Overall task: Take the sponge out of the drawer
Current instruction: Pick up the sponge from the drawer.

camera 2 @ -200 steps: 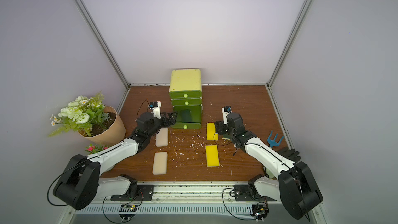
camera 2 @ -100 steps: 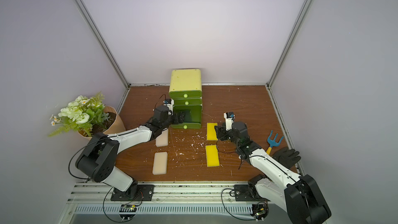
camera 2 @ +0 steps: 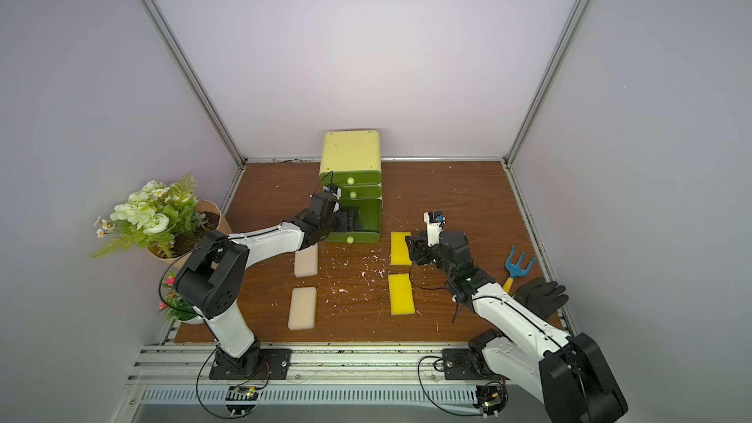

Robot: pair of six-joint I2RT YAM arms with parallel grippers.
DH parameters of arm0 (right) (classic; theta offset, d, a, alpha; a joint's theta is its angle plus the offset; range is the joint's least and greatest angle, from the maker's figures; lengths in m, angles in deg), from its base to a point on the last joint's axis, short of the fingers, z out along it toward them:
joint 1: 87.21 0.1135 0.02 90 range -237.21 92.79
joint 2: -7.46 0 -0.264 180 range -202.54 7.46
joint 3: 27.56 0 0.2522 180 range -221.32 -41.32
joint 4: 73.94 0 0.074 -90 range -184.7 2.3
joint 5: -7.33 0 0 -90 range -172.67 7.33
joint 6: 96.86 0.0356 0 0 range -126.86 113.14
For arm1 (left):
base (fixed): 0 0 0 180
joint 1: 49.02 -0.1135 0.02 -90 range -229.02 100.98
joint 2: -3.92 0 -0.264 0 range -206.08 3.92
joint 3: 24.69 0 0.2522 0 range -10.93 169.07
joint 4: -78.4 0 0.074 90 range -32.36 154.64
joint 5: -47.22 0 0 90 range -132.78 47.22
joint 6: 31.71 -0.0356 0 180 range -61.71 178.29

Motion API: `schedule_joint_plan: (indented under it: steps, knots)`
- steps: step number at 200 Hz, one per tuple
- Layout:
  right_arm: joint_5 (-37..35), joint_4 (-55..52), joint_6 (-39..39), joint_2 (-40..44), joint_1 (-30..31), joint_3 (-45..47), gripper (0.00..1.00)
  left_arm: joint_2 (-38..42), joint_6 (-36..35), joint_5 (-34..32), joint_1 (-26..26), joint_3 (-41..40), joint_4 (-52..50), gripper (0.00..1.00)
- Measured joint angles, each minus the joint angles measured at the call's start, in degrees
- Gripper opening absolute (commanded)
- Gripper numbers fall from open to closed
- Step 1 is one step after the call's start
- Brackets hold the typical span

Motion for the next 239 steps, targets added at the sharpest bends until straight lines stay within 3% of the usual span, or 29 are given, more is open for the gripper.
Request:
schedule_joint_plan:
  steps: [54,94,131,189,239]
  knots:
    - [0.0,0.0,0.0,-0.2,0.0,0.0,0.71,-4.5,-0.6,0.1,0.0,4.5,-4.6,0.78]
    - [0.0,0.2,0.0,-0.8,0.0,0.0,0.71,-6.9,-0.9,0.1,0.0,7.1,-6.6,0.70]
    - [0.0,0.4,0.0,-1.2,0.0,0.0,0.71,-8.7,-1.0,0.3,0.0,8.7,-8.4,0.58]
    - [0.0,0.4,0.0,-1.2,0.0,0.0,0.71,-8.8,-1.4,1.0,0.0,9.4,-9.2,0.24]
    - [-0.2,0.4,0.0,-1.2,0.0,0.0,0.71,-8.4,-0.4,3.2,0.0,8.0,-6.3,0.13]
